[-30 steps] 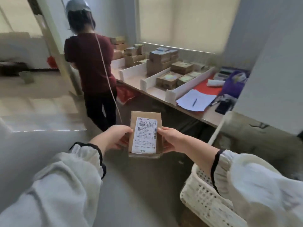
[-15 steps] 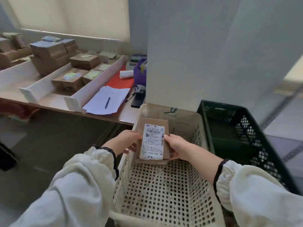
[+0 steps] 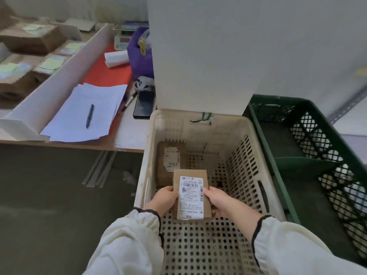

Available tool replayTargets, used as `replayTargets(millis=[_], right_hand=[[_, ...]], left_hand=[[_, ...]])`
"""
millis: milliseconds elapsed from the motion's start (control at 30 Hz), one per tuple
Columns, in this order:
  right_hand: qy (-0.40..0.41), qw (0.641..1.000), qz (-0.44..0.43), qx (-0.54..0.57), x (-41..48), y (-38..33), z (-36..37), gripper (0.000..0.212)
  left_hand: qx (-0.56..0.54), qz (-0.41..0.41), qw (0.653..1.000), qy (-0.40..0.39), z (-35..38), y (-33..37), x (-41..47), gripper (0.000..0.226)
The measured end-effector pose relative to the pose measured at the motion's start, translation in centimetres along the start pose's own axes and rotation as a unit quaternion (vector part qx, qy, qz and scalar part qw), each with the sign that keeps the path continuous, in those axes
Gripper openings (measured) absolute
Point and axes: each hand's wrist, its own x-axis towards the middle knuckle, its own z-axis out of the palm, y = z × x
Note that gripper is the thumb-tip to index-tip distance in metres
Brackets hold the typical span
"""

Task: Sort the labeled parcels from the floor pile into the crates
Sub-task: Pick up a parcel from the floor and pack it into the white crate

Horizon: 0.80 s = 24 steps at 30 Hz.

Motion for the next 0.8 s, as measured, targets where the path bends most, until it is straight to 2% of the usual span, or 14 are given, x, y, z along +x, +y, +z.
replayTargets(millis=[133,200,333,400,533,600,700,800], right_hand=[[-0.013,0.999,0.039,0.009,5.8,1.6,0.3,0.033],[-0.013,0.998,0.061,0.024,8.4,2.7,0.4,0.03],[-0.02,0.997,0.08,-0.003,12.6,5.4,0.6,0.037],[-0.018,0.996,0.086,0.0,13.7,6.4,0.7,0.032],[-0.013,0.997,0.078,0.002,15.2,8.0,0.6,0.037],[-0.017,0.997,0.077,-0.004,15.2,8.3,0.5,0.044],[-0.01,0.997,0.075,-0.008,14.3,7.3,0.5,0.055],[0.045,0.997,0.048,0.037,14.1,5.6,0.2,0.057]], left_hand=[[-0.043,0.005,0.999,0.004,1.5,-3.8,5.3,0.03],[-0.013,0.02,1.0,0.015,2.7,-5.9,7.6,0.024],[0.111,0.035,0.99,0.076,5.3,-9.5,10.6,0.03],[0.155,0.05,0.98,0.11,6.4,-10.7,11.5,0.035],[0.181,0.089,0.966,0.161,7.8,-12.6,12.7,0.035],[0.153,0.089,0.97,0.166,8.1,-13.2,12.7,0.036],[0.053,-0.012,0.974,0.221,9.0,-13.7,10.7,0.042],[-0.061,-0.161,0.941,0.292,11.1,-14.4,8.0,0.052]])
